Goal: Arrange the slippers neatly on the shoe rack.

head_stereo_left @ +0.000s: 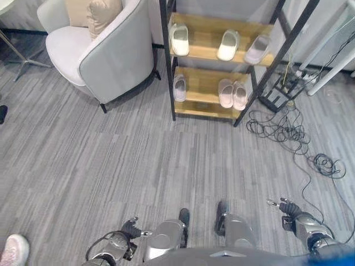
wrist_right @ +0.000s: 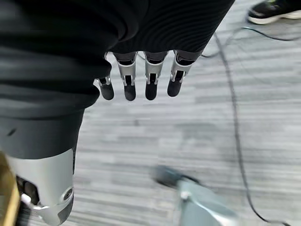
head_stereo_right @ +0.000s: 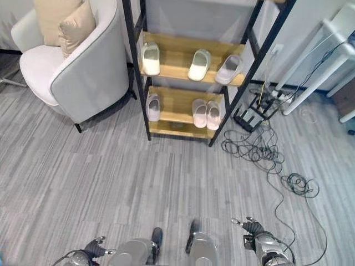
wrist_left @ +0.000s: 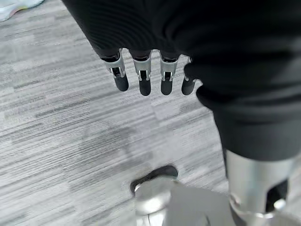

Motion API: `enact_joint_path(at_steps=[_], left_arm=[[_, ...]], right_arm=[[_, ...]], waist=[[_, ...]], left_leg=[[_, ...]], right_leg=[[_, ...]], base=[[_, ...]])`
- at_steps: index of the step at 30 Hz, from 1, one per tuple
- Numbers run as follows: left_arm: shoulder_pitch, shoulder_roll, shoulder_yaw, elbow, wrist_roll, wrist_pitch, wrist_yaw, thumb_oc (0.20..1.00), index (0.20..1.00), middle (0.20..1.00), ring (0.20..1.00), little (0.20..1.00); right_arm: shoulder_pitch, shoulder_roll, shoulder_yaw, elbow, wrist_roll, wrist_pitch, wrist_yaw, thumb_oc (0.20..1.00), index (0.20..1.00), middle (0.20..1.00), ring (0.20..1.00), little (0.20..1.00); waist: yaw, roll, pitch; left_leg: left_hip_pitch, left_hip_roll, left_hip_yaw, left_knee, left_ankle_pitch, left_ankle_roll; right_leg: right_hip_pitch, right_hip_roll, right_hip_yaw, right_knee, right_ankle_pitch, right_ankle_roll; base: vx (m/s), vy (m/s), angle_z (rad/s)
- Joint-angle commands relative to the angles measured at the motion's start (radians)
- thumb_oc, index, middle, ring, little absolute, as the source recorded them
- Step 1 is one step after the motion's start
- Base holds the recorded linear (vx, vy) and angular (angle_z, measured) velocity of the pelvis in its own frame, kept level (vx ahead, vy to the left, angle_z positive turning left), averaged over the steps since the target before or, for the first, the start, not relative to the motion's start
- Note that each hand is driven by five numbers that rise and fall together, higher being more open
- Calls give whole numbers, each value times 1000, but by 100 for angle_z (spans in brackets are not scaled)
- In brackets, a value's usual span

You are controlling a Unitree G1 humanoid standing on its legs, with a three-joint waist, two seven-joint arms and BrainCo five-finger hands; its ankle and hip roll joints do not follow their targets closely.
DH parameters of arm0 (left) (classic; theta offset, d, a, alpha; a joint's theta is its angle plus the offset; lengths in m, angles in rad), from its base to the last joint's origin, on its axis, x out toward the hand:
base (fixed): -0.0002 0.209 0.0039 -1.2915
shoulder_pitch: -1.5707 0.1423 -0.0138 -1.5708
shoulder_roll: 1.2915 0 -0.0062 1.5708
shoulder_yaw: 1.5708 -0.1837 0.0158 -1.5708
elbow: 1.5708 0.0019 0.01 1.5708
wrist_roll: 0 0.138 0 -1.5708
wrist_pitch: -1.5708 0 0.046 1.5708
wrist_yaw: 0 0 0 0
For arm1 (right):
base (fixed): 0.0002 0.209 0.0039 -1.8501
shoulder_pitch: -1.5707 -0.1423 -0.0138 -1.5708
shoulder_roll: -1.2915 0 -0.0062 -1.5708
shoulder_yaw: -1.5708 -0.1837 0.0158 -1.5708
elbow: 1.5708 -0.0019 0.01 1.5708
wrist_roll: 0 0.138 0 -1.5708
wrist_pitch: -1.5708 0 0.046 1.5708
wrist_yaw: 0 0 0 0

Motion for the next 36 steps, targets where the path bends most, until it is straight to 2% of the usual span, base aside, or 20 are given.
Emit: enact_joint_path(at_steps=[1, 2, 3, 4, 5, 6, 7, 8, 9, 10, 13, 16, 19, 20, 21, 22, 25, 26, 29, 36], left_arm=[[37, 42, -3, -12, 22, -24, 7, 1000, 1000, 1000, 1000, 1000], [43, 43, 9, 2, 27, -20, 18, 1000, 1000, 1000, 1000, 1000], [41, 41, 3, -10, 29, -20, 21, 1000, 1000, 1000, 1000, 1000], [41, 41, 3, -10, 29, -20, 21, 1000, 1000, 1000, 1000, 1000], [27, 41, -2, -28, 30, -19, 28, 1000, 1000, 1000, 1000, 1000], [20, 38, -13, -36, 30, -20, 33, 1000, 1000, 1000, 1000, 1000], [20, 38, -13, -35, 30, -20, 33, 1000, 1000, 1000, 1000, 1000], [19, 29, -22, -42, 37, -21, 37, 1000, 1000, 1000, 1000, 1000], [16, 29, -27, -39, 40, -20, 41, 1000, 1000, 1000, 1000, 1000], [-6, 39, -45, -29, 38, -18, 47, 1000, 1000, 1000, 1000, 1000], [11, 28, -35, 11, 62, -7, 40, 1000, 1000, 1000, 1000, 1000], [32, 38, -30, 36, 80, 0, 35, 1000, 1000, 1000, 1000, 1000], [32, 41, -20, 36, 71, 1, 36, 1000, 1000, 1000, 1000, 1000], [26, 55, 16, 47, 35, 7, 47, 1000, 1000, 1000, 1000, 1000], [28, 64, 20, 47, 34, 8, 48, 1000, 1000, 1000, 1000, 1000], [34, 71, 28, 51, 37, 8, 51, 1000, 1000, 1000, 1000, 1000], [38, 71, 32, 54, 46, 5, 60, 1000, 1000, 1000, 1000, 1000], [26, 75, 21, 49, 51, 4, 60, 1000, 1000, 1000, 1000, 1000], [31, 58, 18, 45, 52, -7, 58, 1000, 1000, 1000, 1000, 1000], [43, 15, -21, 28, 71, -17, 56, 1000, 1000, 1000, 1000, 1000]], right_arm=[[-22, -20, 3, -2, 9, -27, -20, 1000, 1000, 1000, 1000, 1000], [24, -6, 10, -5, 0, -36, -28, 1000, 1000, 1000, 1000, 1000], [49, 1, 28, -25, -3, -48, -29, 1000, 1000, 1000, 1000, 1000], [49, 1, 28, -25, -3, -48, -29, 1000, 1000, 1000, 1000, 1000], [44, -1, 48, -44, -13, -56, -38, 1000, 1000, 1000, 1000, 1000], [34, -7, 64, -53, -21, -60, -44, 1000, 1000, 1000, 1000, 1000], [34, -7, 64, -53, -21, -60, -44, 1000, 1000, 1000, 1000, 1000], [18, 3, 90, -75, -40, -66, -51, 1000, 1000, 1000, 1000, 1000], [11, 7, 102, -86, -47, -68, -53, 1000, 1000, 1000, 1000, 1000], [4, 19, 123, -105, -60, -78, -61, 1000, 1000, 1000, 1000, 1000], [9, 45, 115, -109, -67, -79, -59, 1000, 1000, 1000, 1000, 1000], [54, 86, 111, -114, -67, -72, -47, 1000, 1000, 1000, 1000, 1000], [64, 97, 110, -112, -71, -67, -45, 1000, 1000, 1000, 1000, 1000], [75, 112, 97, -109, -77, -55, -36, 1000, 1000, 1000, 1000, 1000], [70, 115, 96, -114, -75, -52, -34, 1000, 1000, 1000, 1000, 1000], [76, 114, 91, -117, -75, -53, -33, 1000, 1000, 1000, 1000, 1000], [84, 111, 96, -129, -86, -52, -38, 1000, 1000, 1000, 1000, 1000], [82, 105, 106, -140, -94, -54, -38, 1000, 1000, 1000, 1000, 1000], [89, 103, 100, -131, -93, -52, -36, 1000, 1000, 1000, 1000, 1000], [95, 84, 139, -164, -119, -63, -31, 1000, 1000, 1000, 1000, 1000]], waist=[[13, -35, -28], [4, -27, -56], [8, -28, -56], [7, -27, -56], [22, -33, -36], [38, -39, -24], [39, -38, -23], [60, -43, -36], [73, -42, -39], [104, -48, -37], [97, -42, -72], [73, -59, -120], [72, -61, -125], [67, -60, -119], [62, -51, -107], [55, -44, -101], [48, -34, -99], [38, -32, -94], [29, -41, -100], [24, -17, -127]], left_leg=[[-5, 66, -59, 60, -94, -93], [14, 107, -98, 67, -101, -126], [-30, 153, -98, 194, -59, -168], [-33, 153, -99, 198, -61, -168], [-85, 189, -72, 317, 5, -169], [-121, 197, -38, 341, 0, -154], [-120, 197, -37, 342, -1, -154], [-128, 194, -27, 157, -5, -158], [-144, 198, -45, 78, 52, -169], [-182, 199, -103, -83, 139, -183], [-127, 193, -135, -154, 158, -174], [-85, 148, -105, -101, 109, -147], [-81, 139, -99, -90, 95, -139], [-66, 111, -65, -45, 46, -104], [-56, 107, -59, -31, 32, -92], [-32, 104, -54, -32, 18, -84], [-4, 110, -47, -60, 4, -89], [-4, 107, -47, -62, 3, -91], [-6, 89, -66, -40, -15, -95], [22, 120, -101, -113, 15, -120]], right_leg=[[115, 1, 26, 1, 29, 2], [132, 47, 2, 22, -8, -30], [174, 77, -28, 16, -48, -67], [175, 79, -30, 16, -48, -68], [217, 98, -51, 2, -61, -96], [247, 107, -62, -14, -74, -98], [248, 107, -62, -15, -74, -98], [271, 117, -66, -42, -83, -82], [286, 127, -62, -50, -90, -81], [331, 149, -52, -61, -121, -85], [344, 151, -28, -39, -138, -70], [346, 91, 15, 15, -127, -32], [345, 80, 21, 23, -125, -24], [291, 33, 23, 153, -75, 19], [251, 15, 22, 237, -39, 32], [227, -1, 16, 259, -18, 27], [212, -36, -28, 139, -10, 14], [202, -35, -25, 85, -8, 9], [223, -17, 61, -4, 8, 20], [276, 21, 28, -67, -24, -1]], base=[[374, -411, 78], [393, -519, 121], [390, -519, 104], [179, -347, 99], [93, -216, 41], [95, -214, 4], [217, -43, -4], [236, 83, -8], [403, 152, 8], [314, 176, 2], [286, 258, -65], [309, 427, -83], [90, 194, -26], [126, 417, 21], [169, 474, -6], [88, 158, -28], [69, -20, -18], [66, -91, -5], [100, -103, 22], [75, -105, 24]])
